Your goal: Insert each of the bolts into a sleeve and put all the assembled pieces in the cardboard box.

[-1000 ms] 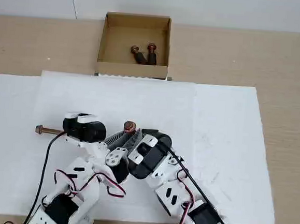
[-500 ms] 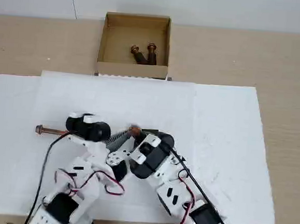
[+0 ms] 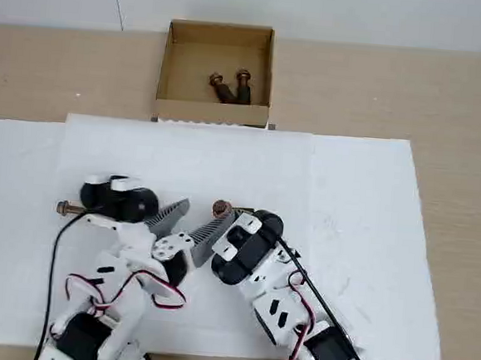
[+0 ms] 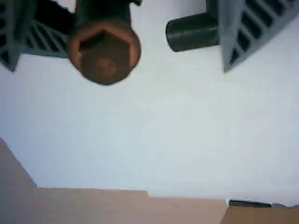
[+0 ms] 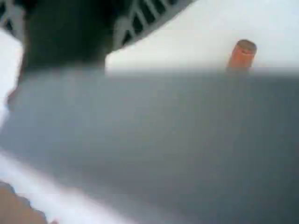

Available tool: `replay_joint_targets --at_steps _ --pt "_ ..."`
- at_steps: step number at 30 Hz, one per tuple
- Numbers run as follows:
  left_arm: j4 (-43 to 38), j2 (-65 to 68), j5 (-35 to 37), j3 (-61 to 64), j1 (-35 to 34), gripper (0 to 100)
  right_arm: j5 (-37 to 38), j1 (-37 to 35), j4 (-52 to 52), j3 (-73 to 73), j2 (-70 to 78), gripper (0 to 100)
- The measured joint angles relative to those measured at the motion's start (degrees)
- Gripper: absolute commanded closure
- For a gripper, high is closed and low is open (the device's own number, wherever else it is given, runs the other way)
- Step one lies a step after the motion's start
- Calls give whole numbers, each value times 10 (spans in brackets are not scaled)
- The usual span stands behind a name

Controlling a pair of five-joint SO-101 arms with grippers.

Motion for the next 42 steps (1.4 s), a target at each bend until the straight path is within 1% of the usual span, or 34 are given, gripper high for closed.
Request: replay_joint_targets --at_steps 2,4,7,8,9,12,15,17,20,22,24,27,29,32,34,42 --pt "2 0 0 -26 -18 785 0 4 0 0 0 995" --pt "2 0 -5 -52 -39 857 0 6 0 0 0 995" --pt "2 0 -38 -81 -71 983 0 7 0 0 0 995" --pt "2 0 -50 -86 -84 998 0 7 0 0 0 995" --pt "2 0 -63 -90 -98 987 0 7 0 0 0 995" --pt "3 0 -107 -91 -140 995 0 7 0 0 0 996" --pt "3 -1 -161 -75 -181 995 -3 23 0 0 0 996" --pt "3 -1 -194 -44 -210 995 -23 45 0 0 0 996" --pt "3 -1 -224 8 -246 995 -61 86 0 0 0 996" --pt "3 -1 -234 42 -259 995 -79 113 0 0 0 996" --pt "3 -1 -238 74 -265 995 -97 126 13 -4 -1 996" --pt "3 0 -238 113 -267 995 -132 130 68 -26 -1 996" --pt "3 0 -238 116 -268 995 -151 131 113 -63 -1 996" --pt "3 0 -238 120 -268 995 -158 132 165 -114 -1 996" --pt "3 0 -238 120 -268 995 -158 132 180 -135 -1 996" --pt "3 0 -238 120 -268 995 -163 132 186 -159 21 996"
